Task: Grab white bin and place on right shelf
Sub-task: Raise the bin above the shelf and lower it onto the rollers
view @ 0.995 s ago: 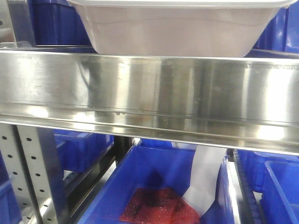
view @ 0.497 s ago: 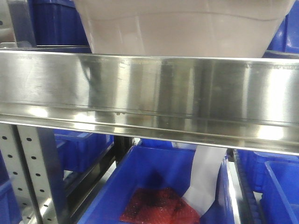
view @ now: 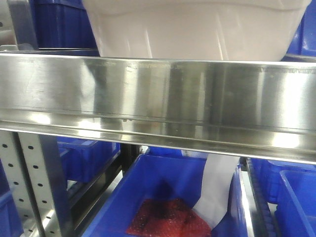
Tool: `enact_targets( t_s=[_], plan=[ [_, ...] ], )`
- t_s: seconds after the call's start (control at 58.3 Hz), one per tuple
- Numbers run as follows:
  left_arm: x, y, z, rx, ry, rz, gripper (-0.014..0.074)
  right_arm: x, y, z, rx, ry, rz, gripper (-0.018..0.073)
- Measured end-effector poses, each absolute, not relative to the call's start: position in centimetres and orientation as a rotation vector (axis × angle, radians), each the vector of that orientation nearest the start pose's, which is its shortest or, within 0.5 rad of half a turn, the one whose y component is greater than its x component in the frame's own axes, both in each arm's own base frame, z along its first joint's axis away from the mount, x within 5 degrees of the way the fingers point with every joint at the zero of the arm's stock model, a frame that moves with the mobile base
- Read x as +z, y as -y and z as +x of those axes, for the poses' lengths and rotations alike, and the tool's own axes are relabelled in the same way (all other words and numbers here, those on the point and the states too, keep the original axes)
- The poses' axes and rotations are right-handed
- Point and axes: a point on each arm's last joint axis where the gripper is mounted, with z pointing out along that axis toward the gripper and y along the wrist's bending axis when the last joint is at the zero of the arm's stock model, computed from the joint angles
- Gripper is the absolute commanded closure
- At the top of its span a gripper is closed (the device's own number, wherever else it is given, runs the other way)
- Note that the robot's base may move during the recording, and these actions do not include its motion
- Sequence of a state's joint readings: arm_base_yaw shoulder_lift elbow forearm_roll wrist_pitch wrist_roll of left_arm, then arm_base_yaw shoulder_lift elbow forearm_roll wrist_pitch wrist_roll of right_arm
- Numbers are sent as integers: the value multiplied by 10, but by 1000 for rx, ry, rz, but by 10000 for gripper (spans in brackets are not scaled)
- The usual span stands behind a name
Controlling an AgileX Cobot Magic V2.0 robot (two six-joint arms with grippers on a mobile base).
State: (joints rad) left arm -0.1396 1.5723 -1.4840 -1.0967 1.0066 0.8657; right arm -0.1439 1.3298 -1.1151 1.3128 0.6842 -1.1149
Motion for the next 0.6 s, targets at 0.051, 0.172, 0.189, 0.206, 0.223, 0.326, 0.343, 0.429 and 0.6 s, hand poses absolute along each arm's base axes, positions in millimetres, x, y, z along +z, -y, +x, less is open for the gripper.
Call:
enact_targets(
  t_s=[0.051, 0.172, 0.189, 0.206, 0.223, 0.326, 0.343, 0.429, 0.6],
  plan=[
    [396, 113, 326, -921, -2005, 695, 51, 375, -13, 295, 593, -1862, -197, -77],
    [401, 109, 327, -824, -2033, 721, 51, 378, -10, 296, 535, -1861, -214, -77],
    [402, 108, 327, -814, -2038, 725, 51, 378, -10, 297, 522, -1863, -218, -77],
    [403, 108, 327, -798, -2043, 727, 51, 379, -9, 297, 514, -1863, -222, -77],
    [403, 107, 327, -789, -2048, 731, 51, 379, -9, 297, 505, -1863, -225, -77],
    [407, 106, 327, -742, -2056, 748, 51, 378, -7, 297, 459, -1873, -248, -76],
    [407, 106, 327, -741, -2057, 750, 51, 378, -7, 297, 455, -1875, -252, -76],
    [411, 105, 325, -733, -2060, 774, 52, 380, -7, 295, 438, -1871, -262, -76],
    [426, 104, 309, -728, -2033, 805, 125, 399, -10, 276, 409, -1808, -285, 33]
  ],
)
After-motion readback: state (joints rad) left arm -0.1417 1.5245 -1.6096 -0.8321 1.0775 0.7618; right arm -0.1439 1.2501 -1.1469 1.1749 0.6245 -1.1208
